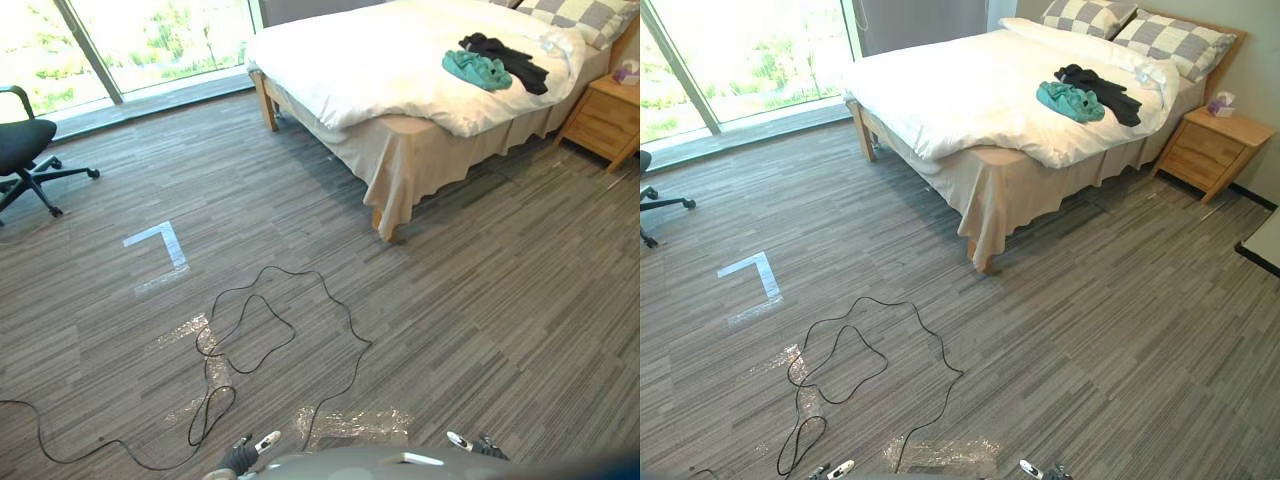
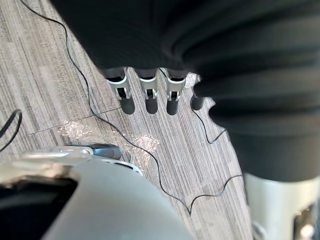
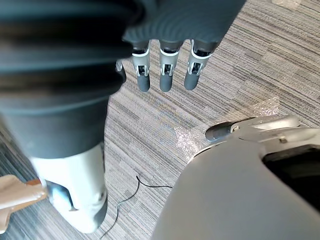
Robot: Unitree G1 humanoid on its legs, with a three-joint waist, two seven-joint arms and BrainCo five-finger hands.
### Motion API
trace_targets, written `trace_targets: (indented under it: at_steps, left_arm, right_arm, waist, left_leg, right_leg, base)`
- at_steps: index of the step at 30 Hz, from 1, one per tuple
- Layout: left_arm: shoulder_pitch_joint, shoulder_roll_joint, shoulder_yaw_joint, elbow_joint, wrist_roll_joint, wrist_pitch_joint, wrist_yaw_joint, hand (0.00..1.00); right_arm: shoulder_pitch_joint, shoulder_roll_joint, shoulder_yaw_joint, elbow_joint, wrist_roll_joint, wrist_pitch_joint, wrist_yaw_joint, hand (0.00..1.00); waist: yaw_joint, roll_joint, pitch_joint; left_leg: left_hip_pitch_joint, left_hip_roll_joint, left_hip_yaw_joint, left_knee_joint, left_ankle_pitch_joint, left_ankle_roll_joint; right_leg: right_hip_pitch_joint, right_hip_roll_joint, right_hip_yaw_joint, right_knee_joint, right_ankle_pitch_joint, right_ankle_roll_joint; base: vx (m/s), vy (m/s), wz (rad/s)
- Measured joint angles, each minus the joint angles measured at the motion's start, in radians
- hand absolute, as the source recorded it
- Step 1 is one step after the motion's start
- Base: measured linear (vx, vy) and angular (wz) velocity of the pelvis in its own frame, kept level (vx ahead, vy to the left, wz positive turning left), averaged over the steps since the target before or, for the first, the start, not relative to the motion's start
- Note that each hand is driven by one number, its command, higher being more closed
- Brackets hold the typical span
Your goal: Tidy the bed and pick cloth on bed and put in laundry
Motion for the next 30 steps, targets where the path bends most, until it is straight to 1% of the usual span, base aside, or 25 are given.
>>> trace_targets:
  at_steps: [3, 4, 5, 7, 8, 10, 11, 12, 13, 14, 16, 17, 18, 19, 20, 21, 22, 23, 24, 25, 26, 27, 28, 29, 30]
  left_arm:
    - [0.000, 0.000, -0.001, 0.000, 0.011, -0.001, 0.000, 0.00]
    - [-0.001, 0.001, -0.002, -0.001, 0.018, -0.002, -0.003, 0.00]
    - [-0.003, 0.001, -0.005, -0.004, 0.037, -0.006, -0.002, 0.00]
    - [-0.002, 0.003, -0.010, -0.003, 0.048, -0.006, -0.001, 0.00]
    - [0.002, 0.008, -0.009, -0.003, 0.048, -0.008, 0.001, 0.00]
    - [0.001, 0.018, -0.009, -0.002, 0.050, -0.011, 0.004, 0.00]
    - [0.001, 0.018, -0.008, 0.000, 0.054, -0.010, 0.006, 0.00]
    - [-0.002, 0.018, -0.009, 0.001, 0.070, -0.010, 0.008, 0.00]
    - [-0.006, 0.018, -0.009, 0.001, 0.086, -0.011, 0.009, 0.00]
    - [-0.008, 0.018, -0.007, 0.001, 0.089, -0.012, 0.010, 0.00]
    - [-0.001, 0.016, 0.022, 0.001, 0.109, -0.027, 0.010, 0.00]
    - [0.005, 0.009, 0.047, 0.001, 0.111, -0.031, 0.015, 0.00]
    - [0.006, -0.020, 0.069, 0.001, 0.126, -0.037, 0.031, 0.00]
    - [0.006, -0.029, 0.073, 0.001, 0.128, -0.043, 0.035, 0.00]
    - [0.006, -0.047, 0.104, 0.000, 0.132, -0.057, 0.049, 0.00]
    - [0.007, -0.054, 0.118, -0.001, 0.132, -0.059, 0.055, 0.00]
    - [0.009, -0.066, 0.140, -0.001, 0.134, -0.063, 0.069, 0.00]
    - [0.009, -0.078, 0.149, -0.003, 0.131, -0.075, 0.087, 0.00]
    - [0.009, -0.082, 0.152, -0.004, 0.125, -0.078, 0.089, 0.00]
    - [0.012, -0.089, 0.165, -0.004, 0.118, -0.090, 0.091, 0.00]
    - [0.017, -0.100, 0.189, -0.010, 0.107, -0.113, 0.096, 0.00]
    - [0.021, -0.103, 0.192, -0.016, 0.105, -0.121, 0.097, 0.00]
    - [0.030, -0.110, 0.190, -0.034, 0.104, -0.138, 0.097, 0.00]
    - [0.037, -0.114, 0.176, -0.057, 0.099, -0.159, 0.096, 0.00]
    - [0.036, -0.113, 0.172, -0.064, 0.095, -0.160, 0.096, 0.00]
  right_arm:
    - [0.002, 0.005, -0.004, -0.003, 0.011, -0.022, -0.024, 0.00]
    - [0.002, 0.010, -0.004, -0.016, 0.023, -0.028, -0.032, 0.00]
    - [0.001, 0.011, -0.004, -0.026, 0.043, -0.032, -0.042, 0.00]
    - [-0.006, 0.013, -0.004, -0.038, 0.083, -0.031, -0.057, 0.00]
    - [-0.006, 0.014, -0.006, -0.041, 0.122, -0.028, -0.061, 0.00]
    - [-0.005, 0.028, -0.015, -0.038, 0.157, -0.019, -0.061, 0.00]
    - [-0.005, 0.033, -0.027, -0.039, 0.163, -0.019, -0.060, 0.00]
    - [-0.003, 0.038, -0.039, -0.041, 0.176, -0.019, -0.060, 0.00]
    - [-0.002, 0.041, -0.041, -0.042, 0.177, -0.020, -0.059, 0.00]
    - [-0.002, 0.044, -0.044, -0.044, 0.179, -0.021, -0.059, 0.00]
    - [0.003, 0.056, -0.049, -0.059, 0.194, -0.023, -0.059, 0.00]
    - [0.014, 0.070, -0.049, -0.061, 0.195, -0.030, -0.059, 0.00]
    - [0.024, 0.056, -0.052, -0.073, 0.194, -0.037, -0.059, 0.00]
    - [0.030, 0.053, -0.053, -0.082, 0.194, -0.042, -0.060, 0.00]
    - [0.031, 0.051, -0.056, -0.100, 0.194, -0.051, -0.062, 0.00]
    - [0.031, 0.052, -0.058, -0.100, 0.194, -0.052, -0.064, 0.00]
    - [0.033, 0.052, -0.066, -0.100, 0.194, -0.051, -0.070, 0.00]
    - [0.036, 0.049, -0.079, -0.098, 0.191, -0.046, -0.088, 0.00]
    - [0.036, 0.045, -0.079, -0.098, 0.188, -0.041, -0.095, 0.00]
    - [0.036, 0.038, -0.074, -0.098, 0.170, -0.039, -0.102, 0.00]
    - [0.031, 0.031, -0.069, -0.097, 0.143, -0.040, -0.106, 0.00]
    - [0.022, 0.029, -0.066, -0.097, 0.134, -0.041, -0.107, 0.00]
    - [0.015, 0.021, -0.048, -0.095, 0.115, -0.040, -0.107, 0.00]
    - [0.006, 0.000, -0.011, -0.077, 0.091, -0.036, -0.104, 0.00]
    - [0.001, -0.003, -0.007, -0.073, 0.085, -0.034, -0.104, 0.00]
  waist:
    - [-0.002, 0.000, 0.006]
    - [-0.003, 0.000, 0.020]
    - [-0.003, -0.002, 0.039]
    - [-0.004, 0.008, 0.066]
    - [-0.005, 0.001, 0.087]
    - [-0.004, -0.009, 0.093]
    - [-0.006, -0.009, 0.093]
    - [-0.010, -0.006, 0.095]
    - [-0.016, -0.004, 0.096]
    - [-0.018, -0.005, 0.097]
    - [-0.024, -0.018, 0.106]
    - [-0.023, -0.024, 0.111]
    - [-0.031, 0.011, 0.116]
    - [-0.035, 0.016, 0.116]
    - [-0.035, 0.034, 0.121]
    - [-0.037, 0.035, 0.121]
    - [-0.040, 0.036, 0.117]
    - [-0.041, 0.044, 0.116]
    - [-0.040, 0.052, 0.113]
    - [-0.039, 0.051, 0.116]
    - [-0.030, 0.058, 0.113]
    - [-0.028, 0.059, 0.113]
    - [-0.025, 0.056, 0.114]
    - [-0.008, 0.053, 0.116]
    - [-0.004, 0.053, 0.116]
  left_leg:
    - [-0.001, 0.002, 0.005, 0.006, -0.009, 0.009]
    - [-0.001, 0.000, 0.008, 0.019, -0.022, 0.016]
    - [0.002, 0.001, 0.023, 0.035, -0.032, 0.023]
    - [0.020, 0.011, 0.053, 0.044, -0.039, 0.030]
    - [0.035, 0.014, 0.071, 0.044, -0.044, 0.032]
    - [0.051, 0.031, 0.092, 0.066, -0.068, 0.016]
    - [0.052, 0.046, 0.098, 0.076, -0.076, 0.007]
    - [0.051, 0.083, 0.107, 0.102, -0.094, -0.016]
    - [0.052, 0.121, 0.111, 0.117, -0.110, -0.038]
    - [0.053, 0.138, 0.112, 0.125, -0.118, -0.050]
    - [0.079, 0.176, 0.139, 0.135, -0.152, -0.094]
    - [0.113, 0.186, 0.164, 0.142, -0.175, -0.122]
    - [0.144, 0.227, 0.195, 0.140, -0.188, -0.130]
    - [0.151, 0.236, 0.203, 0.142, -0.187, -0.130]
    - [0.166, 0.254, 0.234, 0.167, -0.161, -0.136]
    - [0.157, 0.262, 0.241, 0.198, -0.150, -0.133]
    - [0.136, 0.280, 0.240, 0.266, -0.135, -0.127]
    - [0.059, 0.335, 0.193, 0.461, -0.111, -0.125]
    - [0.017, 0.360, 0.152, 0.563, -0.085, -0.117]
    - [-0.064, 0.392, 0.076, 0.731, -0.049, -0.114]
    - [-0.155, 0.402, 0.009, 0.949, -0.065, -0.121]
    - [-0.195, 0.396, -0.017, 1.030, -0.085, -0.121]
    - [-0.261, 0.363, -0.051, 1.134, -0.120, -0.122]
    - [-0.327, 0.310, -0.054, 1.165, -0.158, -0.123]
    - [-0.339, 0.299, -0.050, 1.161, -0.168, -0.122]
  right_leg:
    - [-0.047, -0.003, 0.006, 0.095, -0.050, -0.011]
    - [-0.091, -0.013, 0.005, 0.204, -0.100, 0.002]
    - [-0.147, -0.025, 0.000, 0.330, -0.131, 0.031]
    - [-0.227, -0.046, -0.043, 0.509, -0.143, 0.056]
    - [-0.254, -0.075, -0.103, 0.586, -0.167, 0.049]
    - [-0.268, -0.117, -0.173, 0.570, -0.185, 0.036]
    - [-0.267, -0.116, -0.182, 0.538, -0.185, 0.035]
    - [-0.268, -0.103, -0.189, 0.457, -0.173, 0.032]
    - [-0.274, -0.089, -0.188, 0.369, -0.128, 0.029]
    - [-0.280, -0.086, -0.188, 0.330, -0.098, 0.030]
    - [-0.299, -0.102, -0.186, 0.244, -0.005, 0.037]
    - [-0.305, -0.119, -0.206, 0.282, 0.075, 0.013]
    - [-0.326, -0.091, -0.215, 0.375, 0.002, -0.029]
    - [-0.344, -0.080, -0.213, 0.416, -0.038, -0.035]
    - [-0.377, -0.067, -0.207, 0.499, -0.112, -0.058]
    - [-0.385, -0.062, -0.204, 0.514, -0.130, -0.062]
    - [-0.380, -0.050, -0.198, 0.515, -0.151, -0.068]
    - [-0.343, -0.018, -0.186, 0.493, -0.175, -0.082]
    - [-0.323, -0.002, -0.183, 0.476, -0.179, -0.089]
    - [-0.286, 0.027, -0.171, 0.441, -0.184, -0.098]
    - [-0.232, 0.059, -0.152, 0.395, -0.189, -0.117]
    - [-0.201, 0.069, -0.147, 0.368, -0.191, -0.131]
    - [-0.137, 0.087, -0.123, 0.316, -0.183, -0.154]
    - [-0.068, 0.097, -0.081, 0.256, -0.169, -0.159]
    - [-0.059, 0.097, -0.072, 0.247, -0.164, -0.158]
  base:
    - [-0.01, -0.041, -0.06]
    - [-0.01, -0.013, -0.13]
    - [-0.02, -0.004, -0.21]
    - [-0.03, 0.010, -0.38]
    - [-0.02, 0.014, -0.43]
    - [0.03, -0.011, -0.41]
    - [0.12, -0.094, -0.38]
    - [0.17, -0.167, -0.30]
    - [0.18, -0.192, -0.28]
    - [0.20, -0.232, -0.23]
    - [0.26, -0.311, -0.31]
    - [0.32, -0.368, -0.48]
    - [0.27, -0.303, -0.40]
    - [0.36, -0.315, -0.42]
    - [0.29, -0.260, -0.35]
    - [0.29, -0.279, -0.44]
    - [0.32, -0.352, -0.34]
    - [0.36, -0.341, -0.30]
    - [0.40, -0.321, -0.25]
    - [0.43, -0.229, -0.33]
    - [0.42, -0.202, -0.35]
    - [0.49, -0.200, -0.40]
    - [0.41, -0.116, -0.53]
    - [0.42, -0.098, -0.55]
    - [0.44, -0.047, -0.90]
